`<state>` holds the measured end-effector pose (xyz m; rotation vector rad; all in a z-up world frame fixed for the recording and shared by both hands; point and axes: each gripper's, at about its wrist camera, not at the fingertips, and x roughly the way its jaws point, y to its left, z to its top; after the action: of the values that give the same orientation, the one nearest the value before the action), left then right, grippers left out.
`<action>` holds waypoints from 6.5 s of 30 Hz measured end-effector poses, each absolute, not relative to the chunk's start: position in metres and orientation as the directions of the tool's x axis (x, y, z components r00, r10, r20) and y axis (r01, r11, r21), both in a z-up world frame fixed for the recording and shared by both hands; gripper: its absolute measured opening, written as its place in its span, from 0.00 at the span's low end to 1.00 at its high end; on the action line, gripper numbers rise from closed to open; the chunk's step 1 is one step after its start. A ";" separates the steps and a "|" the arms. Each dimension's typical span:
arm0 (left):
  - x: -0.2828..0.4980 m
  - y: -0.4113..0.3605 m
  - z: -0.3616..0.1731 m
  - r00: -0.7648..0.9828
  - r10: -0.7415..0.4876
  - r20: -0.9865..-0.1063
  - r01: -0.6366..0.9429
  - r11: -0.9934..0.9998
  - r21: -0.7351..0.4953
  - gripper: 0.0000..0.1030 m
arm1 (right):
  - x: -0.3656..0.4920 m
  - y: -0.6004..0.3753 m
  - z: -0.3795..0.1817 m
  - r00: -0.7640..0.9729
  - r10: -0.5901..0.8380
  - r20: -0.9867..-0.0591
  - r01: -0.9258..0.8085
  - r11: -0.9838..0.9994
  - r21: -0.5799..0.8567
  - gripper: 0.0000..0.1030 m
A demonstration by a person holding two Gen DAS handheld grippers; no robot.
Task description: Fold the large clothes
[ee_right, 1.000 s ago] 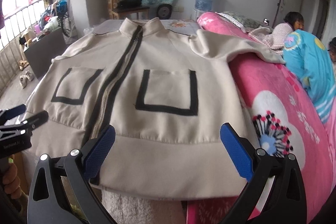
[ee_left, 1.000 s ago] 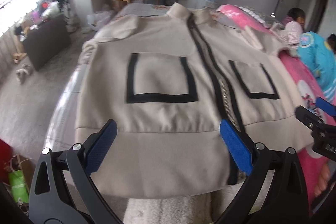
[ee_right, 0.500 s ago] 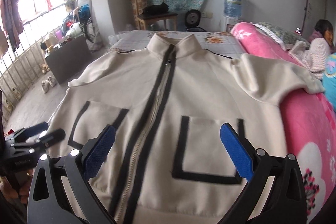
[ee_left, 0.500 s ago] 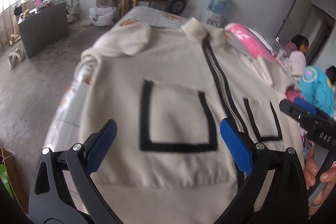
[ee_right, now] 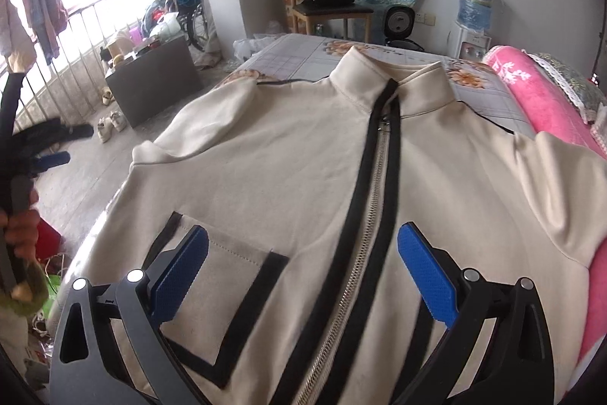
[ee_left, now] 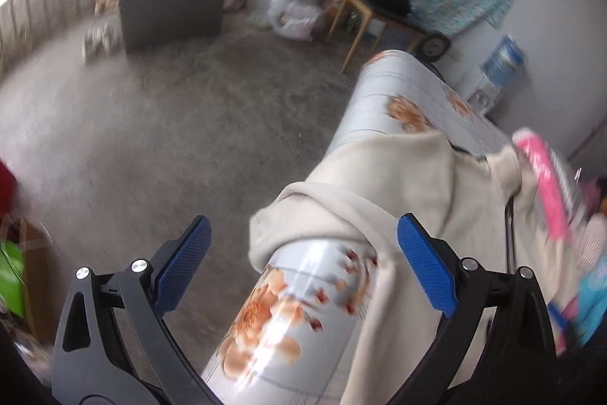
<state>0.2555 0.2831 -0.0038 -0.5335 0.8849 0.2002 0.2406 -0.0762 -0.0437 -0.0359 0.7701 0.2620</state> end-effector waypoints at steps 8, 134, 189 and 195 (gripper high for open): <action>0.292 0.365 -0.131 0.511 -0.499 -0.700 -0.549 0.437 -0.712 0.92 | 0.264 -0.056 -0.079 0.610 0.222 -0.760 -0.273 0.960 0.061 0.94; 0.230 0.057 -0.043 0.558 -0.087 -0.826 0.173 0.985 0.013 0.93 | 0.204 -0.206 -0.106 0.530 0.001 -0.848 0.021 1.000 0.014 0.94; 0.254 0.135 -0.042 0.614 0.083 -0.785 -0.082 0.996 0.041 0.83 | 0.349 -0.231 -0.046 0.571 0.089 -0.816 -0.043 0.996 0.079 0.06; 0.253 0.132 -0.042 0.616 0.095 -0.782 -0.085 0.995 0.054 0.83 | 0.307 -0.260 -0.026 0.637 0.076 -0.767 0.032 0.992 0.125 0.06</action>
<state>0.2531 0.1320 -0.0418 0.0114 0.9010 0.1037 0.3070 -0.2604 -0.0258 0.1311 0.8800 0.0252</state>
